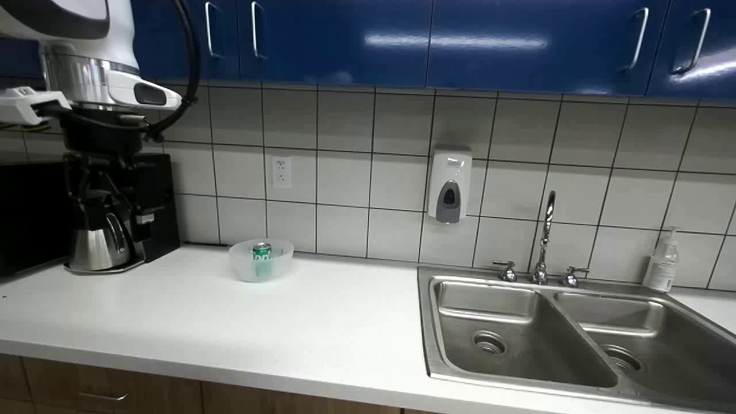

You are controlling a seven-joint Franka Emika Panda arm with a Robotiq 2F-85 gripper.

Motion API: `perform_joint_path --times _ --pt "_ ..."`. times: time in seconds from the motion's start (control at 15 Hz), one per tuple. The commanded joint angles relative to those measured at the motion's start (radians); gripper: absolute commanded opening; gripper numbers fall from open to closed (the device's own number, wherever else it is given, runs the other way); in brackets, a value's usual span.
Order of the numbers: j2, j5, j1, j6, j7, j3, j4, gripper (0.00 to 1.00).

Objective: Remove the can from the bowl

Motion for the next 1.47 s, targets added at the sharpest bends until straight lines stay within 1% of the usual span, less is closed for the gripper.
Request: perform_joint_path --times 0.0,0.53,0.67,0.93,1.13,1.4 --pt "-0.001 0.011 -0.017 -0.003 -0.01 0.015 0.002 1.0" --pt "0.0 0.011 -0.017 -0.003 -0.01 0.015 0.002 1.0" --pt "0.022 -0.005 -0.027 0.058 -0.032 0.007 -0.017 1.0" --pt "0.13 -0.036 -0.049 0.219 -0.095 -0.021 -0.063 1.0" --pt "0.256 -0.053 -0.066 0.394 -0.135 -0.039 -0.083 1.0" --pt "0.447 -0.05 -0.067 0.585 -0.161 -0.054 -0.047 1.0"
